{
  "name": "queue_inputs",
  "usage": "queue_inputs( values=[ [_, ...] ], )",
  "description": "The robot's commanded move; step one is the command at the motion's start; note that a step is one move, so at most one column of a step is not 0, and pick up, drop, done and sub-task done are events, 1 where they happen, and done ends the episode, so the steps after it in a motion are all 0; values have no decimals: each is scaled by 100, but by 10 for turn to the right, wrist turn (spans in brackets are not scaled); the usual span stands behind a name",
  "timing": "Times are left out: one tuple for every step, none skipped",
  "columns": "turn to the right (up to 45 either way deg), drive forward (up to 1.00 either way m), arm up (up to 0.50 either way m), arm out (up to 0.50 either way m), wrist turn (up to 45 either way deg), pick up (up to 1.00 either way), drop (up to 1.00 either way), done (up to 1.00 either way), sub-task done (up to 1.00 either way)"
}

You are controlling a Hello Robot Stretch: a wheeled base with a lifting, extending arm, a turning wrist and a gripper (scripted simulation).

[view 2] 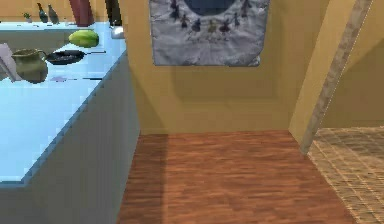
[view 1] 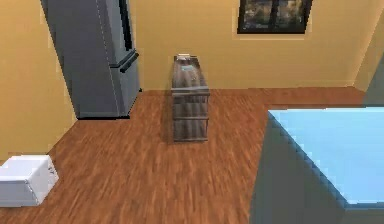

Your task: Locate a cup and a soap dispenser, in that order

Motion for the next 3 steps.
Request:
queue_inputs(
  values=[
    [30,0,0,0,0,0,0,0,0],
    [0,100,0,0,0,0,0,0,0],
    [120,0,0,0,0,0,0,0,0]
  ],
)
